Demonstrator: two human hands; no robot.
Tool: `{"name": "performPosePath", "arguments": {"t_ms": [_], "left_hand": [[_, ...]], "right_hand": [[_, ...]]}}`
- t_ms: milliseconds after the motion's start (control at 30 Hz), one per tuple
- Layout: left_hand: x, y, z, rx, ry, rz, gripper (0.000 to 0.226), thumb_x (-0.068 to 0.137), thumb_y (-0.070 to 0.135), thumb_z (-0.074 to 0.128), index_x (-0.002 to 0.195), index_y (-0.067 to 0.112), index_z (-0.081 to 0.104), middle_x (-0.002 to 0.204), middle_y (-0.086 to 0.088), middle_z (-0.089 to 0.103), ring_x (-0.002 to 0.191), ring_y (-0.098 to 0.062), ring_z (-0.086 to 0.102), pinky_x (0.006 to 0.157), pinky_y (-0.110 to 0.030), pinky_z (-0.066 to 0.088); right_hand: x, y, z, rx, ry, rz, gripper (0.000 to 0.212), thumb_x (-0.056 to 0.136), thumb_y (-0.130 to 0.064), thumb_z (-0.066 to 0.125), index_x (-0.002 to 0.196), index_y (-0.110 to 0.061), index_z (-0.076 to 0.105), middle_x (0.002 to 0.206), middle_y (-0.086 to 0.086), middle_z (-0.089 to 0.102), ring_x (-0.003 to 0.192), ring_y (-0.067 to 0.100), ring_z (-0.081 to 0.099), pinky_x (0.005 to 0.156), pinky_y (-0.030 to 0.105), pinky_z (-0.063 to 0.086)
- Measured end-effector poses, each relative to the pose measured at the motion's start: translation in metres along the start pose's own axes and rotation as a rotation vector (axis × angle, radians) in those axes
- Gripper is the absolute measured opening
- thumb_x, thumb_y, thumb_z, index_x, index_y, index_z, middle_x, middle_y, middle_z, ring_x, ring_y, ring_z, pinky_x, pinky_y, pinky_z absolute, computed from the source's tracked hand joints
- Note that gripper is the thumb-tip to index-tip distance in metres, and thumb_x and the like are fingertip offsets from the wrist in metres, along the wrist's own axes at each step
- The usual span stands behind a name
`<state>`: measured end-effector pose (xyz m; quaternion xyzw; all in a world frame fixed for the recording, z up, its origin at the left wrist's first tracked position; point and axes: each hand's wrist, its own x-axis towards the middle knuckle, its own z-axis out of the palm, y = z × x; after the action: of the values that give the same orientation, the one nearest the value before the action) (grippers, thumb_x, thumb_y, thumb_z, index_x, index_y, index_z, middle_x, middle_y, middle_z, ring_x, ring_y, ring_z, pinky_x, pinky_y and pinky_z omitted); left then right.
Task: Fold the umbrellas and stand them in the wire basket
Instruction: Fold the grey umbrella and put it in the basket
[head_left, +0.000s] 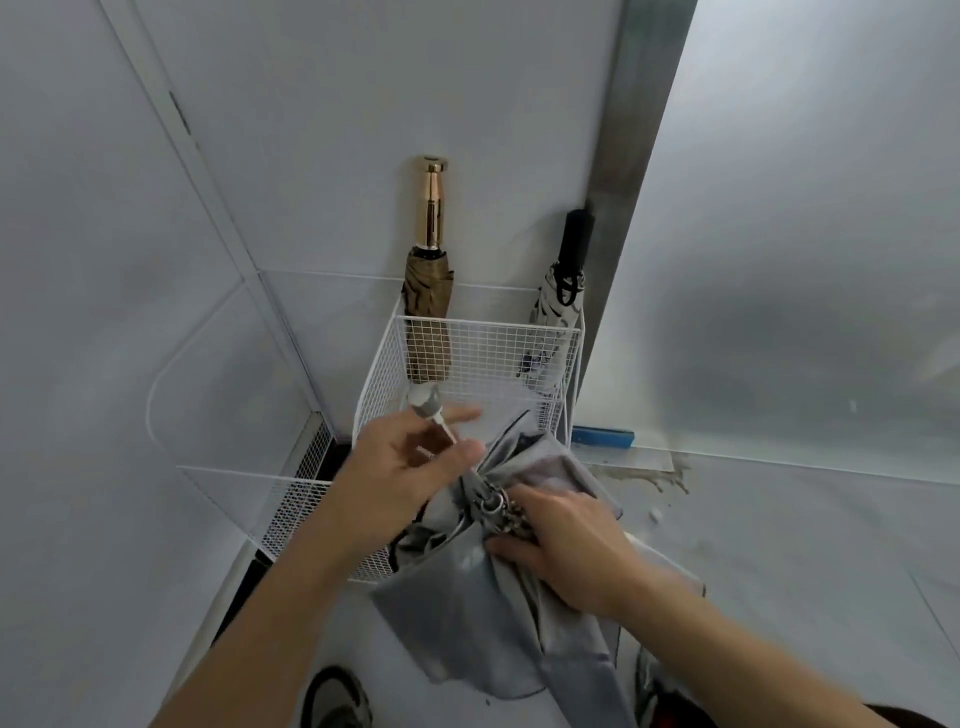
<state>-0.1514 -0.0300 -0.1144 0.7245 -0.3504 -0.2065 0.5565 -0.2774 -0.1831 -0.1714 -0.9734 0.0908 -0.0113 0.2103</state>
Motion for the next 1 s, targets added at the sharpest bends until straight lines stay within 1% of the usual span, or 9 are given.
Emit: {"name": "performPosePath", "arguments": {"t_ms": [133,233,300,400,500,600,700,833,1000], "left_hand": [[-0.001,-0.008,0.010,0.099,0.085,0.033,0.022,0.084,0.034,0.064,0.083,0.015,0.073,0.063,-0.005,0.070,0.053,-0.012,0.066,0.055,-0.018,0.051],[-0.003,-0.014,0.004,0.132,0.257,0.106,0.025,0.083,0.033,0.066,0.080,0.009,0.072,0.059,-0.005,0.067,0.050,-0.011,0.066,0.054,-0.025,0.055],[-0.002,-0.019,0.000,0.186,0.340,0.183,0.031,0.083,0.034,0.068,0.079,0.003,0.072,0.058,-0.002,0.067,0.051,-0.008,0.066,0.055,-0.033,0.058],[0.002,-0.025,-0.005,0.306,0.398,0.262,0.042,0.086,0.045,0.070,0.076,0.004,0.072,0.062,0.002,0.066,0.053,-0.007,0.066,0.054,-0.037,0.057],[0.004,-0.026,-0.009,0.346,0.435,0.281,0.042,0.085,0.046,0.067,0.076,0.005,0.071,0.061,0.005,0.066,0.053,-0.006,0.065,0.055,-0.036,0.056],[0.003,-0.024,-0.011,0.313,0.455,0.281,0.037,0.088,0.041,0.065,0.076,0.006,0.071,0.061,0.008,0.065,0.053,-0.003,0.065,0.055,-0.032,0.056],[0.001,-0.024,-0.011,0.312,0.440,0.289,0.036,0.086,0.037,0.065,0.076,0.004,0.071,0.060,0.005,0.065,0.051,-0.004,0.065,0.053,-0.031,0.054],[0.002,-0.023,-0.006,0.330,0.390,0.303,0.045,0.087,0.048,0.065,0.076,0.004,0.071,0.060,0.003,0.064,0.051,-0.009,0.063,0.052,-0.037,0.055],[-0.005,-0.007,0.004,0.203,0.365,0.359,0.032,0.087,0.033,0.072,0.076,0.003,0.072,0.059,0.005,0.065,0.049,-0.004,0.065,0.050,-0.022,0.054]], "right_hand": [[0.002,-0.004,-0.003,0.205,-0.037,0.066,0.052,0.083,-0.055,0.066,0.131,-0.042,0.049,0.128,-0.015,0.061,0.112,0.011,0.058,0.096,0.034,0.049],[0.005,0.006,-0.017,0.196,0.118,0.233,0.063,0.083,-0.043,0.074,0.138,-0.039,0.045,0.132,-0.014,0.056,0.117,0.012,0.055,0.102,0.036,0.046],[0.005,0.010,-0.022,0.159,0.388,0.258,0.046,0.085,-0.030,0.074,0.128,-0.029,0.059,0.123,-0.009,0.061,0.112,0.015,0.059,0.093,0.029,0.047],[0.003,0.000,-0.020,0.334,0.658,-0.012,0.014,0.089,-0.022,0.067,0.101,-0.018,0.074,0.100,-0.010,0.071,0.093,0.004,0.065,0.081,0.022,0.051],[0.004,-0.013,-0.009,0.409,0.332,-0.111,0.026,0.098,-0.037,0.052,0.111,-0.026,0.072,0.109,-0.015,0.071,0.099,0.001,0.065,0.082,0.020,0.051],[0.007,-0.005,-0.002,0.032,-0.063,0.113,0.032,0.099,-0.048,0.044,0.106,-0.029,0.069,0.099,-0.009,0.072,0.094,0.017,0.065,0.078,0.035,0.052],[0.006,-0.007,-0.004,-0.259,-0.118,0.257,0.031,0.096,-0.047,0.046,0.105,-0.025,0.067,0.101,0.001,0.070,0.096,0.027,0.064,0.076,0.035,0.051],[0.007,-0.022,-0.002,0.191,0.182,0.122,0.035,0.095,-0.034,0.056,0.129,-0.029,0.061,0.114,-0.006,0.071,0.104,0.015,0.064,0.090,0.031,0.050],[0.020,-0.012,0.023,0.349,-0.308,0.277,0.071,0.085,-0.038,0.072,0.146,-0.025,0.039,0.140,-0.001,0.055,0.127,0.018,0.052,0.106,0.027,0.040]]}}
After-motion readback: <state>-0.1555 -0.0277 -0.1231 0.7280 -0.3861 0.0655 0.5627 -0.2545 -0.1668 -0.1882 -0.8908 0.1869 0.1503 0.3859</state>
